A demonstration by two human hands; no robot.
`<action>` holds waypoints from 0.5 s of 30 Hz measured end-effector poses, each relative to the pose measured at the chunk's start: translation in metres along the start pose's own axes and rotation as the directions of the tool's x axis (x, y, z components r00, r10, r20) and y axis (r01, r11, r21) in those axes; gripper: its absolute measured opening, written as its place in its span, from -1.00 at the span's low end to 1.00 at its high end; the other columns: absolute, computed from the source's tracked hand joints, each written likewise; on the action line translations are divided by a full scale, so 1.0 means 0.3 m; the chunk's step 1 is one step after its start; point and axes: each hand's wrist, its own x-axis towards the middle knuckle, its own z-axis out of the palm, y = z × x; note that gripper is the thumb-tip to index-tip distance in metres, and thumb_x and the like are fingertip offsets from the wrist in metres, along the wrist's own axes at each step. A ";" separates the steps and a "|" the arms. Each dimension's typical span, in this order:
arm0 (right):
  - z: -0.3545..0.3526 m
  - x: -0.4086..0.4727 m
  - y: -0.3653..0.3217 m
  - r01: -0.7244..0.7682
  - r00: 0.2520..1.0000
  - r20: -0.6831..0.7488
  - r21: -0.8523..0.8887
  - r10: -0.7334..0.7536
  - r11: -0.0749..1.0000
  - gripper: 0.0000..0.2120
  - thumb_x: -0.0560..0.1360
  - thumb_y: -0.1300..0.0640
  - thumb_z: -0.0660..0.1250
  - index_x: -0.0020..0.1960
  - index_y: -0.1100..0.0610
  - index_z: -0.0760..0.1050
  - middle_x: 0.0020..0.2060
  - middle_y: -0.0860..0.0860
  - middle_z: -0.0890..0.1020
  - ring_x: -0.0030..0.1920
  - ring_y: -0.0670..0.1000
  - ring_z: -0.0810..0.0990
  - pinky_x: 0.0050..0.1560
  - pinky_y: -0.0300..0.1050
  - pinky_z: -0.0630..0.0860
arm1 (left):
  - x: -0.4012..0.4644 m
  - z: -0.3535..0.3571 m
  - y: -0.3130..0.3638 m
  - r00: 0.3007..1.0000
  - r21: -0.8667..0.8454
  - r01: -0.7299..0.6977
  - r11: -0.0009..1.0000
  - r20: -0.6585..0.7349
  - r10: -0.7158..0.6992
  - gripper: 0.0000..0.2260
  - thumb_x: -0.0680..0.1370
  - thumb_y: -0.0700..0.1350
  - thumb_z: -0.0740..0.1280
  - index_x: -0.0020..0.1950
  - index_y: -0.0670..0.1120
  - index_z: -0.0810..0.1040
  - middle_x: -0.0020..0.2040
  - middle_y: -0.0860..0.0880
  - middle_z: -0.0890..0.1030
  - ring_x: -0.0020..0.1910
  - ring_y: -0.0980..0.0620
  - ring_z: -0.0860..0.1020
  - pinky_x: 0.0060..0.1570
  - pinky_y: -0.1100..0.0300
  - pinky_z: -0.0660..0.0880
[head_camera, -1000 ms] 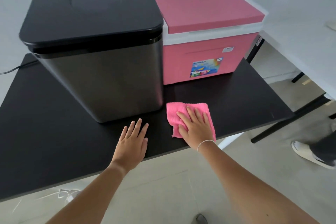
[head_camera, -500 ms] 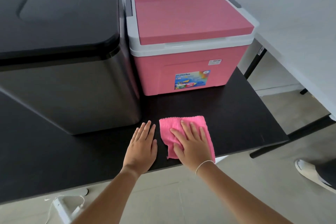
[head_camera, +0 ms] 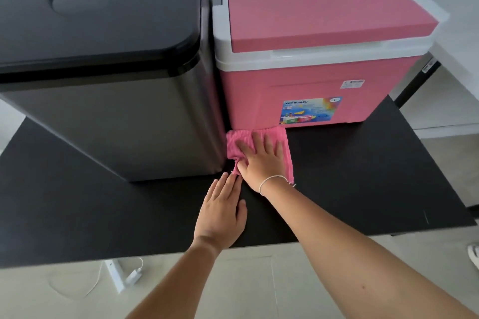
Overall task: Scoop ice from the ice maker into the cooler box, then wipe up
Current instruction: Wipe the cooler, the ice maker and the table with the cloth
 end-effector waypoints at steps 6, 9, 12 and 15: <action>0.010 0.003 0.009 0.008 1.000 -0.020 -0.013 -0.009 1.000 -0.49 0.61 -0.16 -0.09 0.53 -0.18 -0.10 0.55 0.07 -0.10 0.53 0.21 -0.12 0.48 0.15 -0.21 | 0.003 0.004 -0.002 1.000 0.002 -0.003 1.000 -0.004 0.003 -0.42 0.52 0.05 -0.12 0.50 -0.12 0.20 0.52 -0.05 0.21 0.52 0.00 0.12 0.47 0.17 -0.14; 0.010 0.003 0.022 0.016 0.999 -0.035 -0.009 -0.016 1.000 -0.49 0.61 -0.16 -0.09 0.53 -0.17 -0.08 0.55 0.04 -0.08 0.54 0.19 -0.10 0.48 0.13 -0.20 | 0.001 0.003 -0.003 1.000 0.003 0.003 1.000 -0.006 -0.003 -0.43 0.52 0.05 -0.09 0.49 -0.12 0.23 0.51 -0.04 0.24 0.51 0.00 0.15 0.48 0.19 -0.11; 0.005 -0.012 0.072 0.005 0.999 -0.048 -0.008 -0.006 1.000 -0.50 0.61 -0.14 -0.07 0.53 -0.16 -0.05 0.55 0.02 -0.05 0.54 0.17 -0.09 0.50 0.14 -0.16 | 0.001 0.003 -0.003 1.000 -0.004 0.004 1.000 -0.013 -0.005 -0.44 0.53 0.05 -0.08 0.48 -0.12 0.25 0.51 -0.03 0.24 0.51 0.00 0.16 0.47 0.23 -0.14; -0.009 -0.040 0.172 -0.055 0.997 -0.059 0.000 0.055 0.998 -0.48 0.60 -0.12 -0.05 0.53 -0.15 -0.04 0.55 0.01 -0.04 0.54 0.15 -0.09 0.49 0.14 -0.15 | -0.001 0.003 -0.002 1.000 -0.009 0.006 1.000 -0.019 -0.006 -0.41 0.52 0.09 -0.12 0.50 -0.10 0.22 0.53 0.00 0.18 0.52 0.04 0.10 0.45 0.27 -0.19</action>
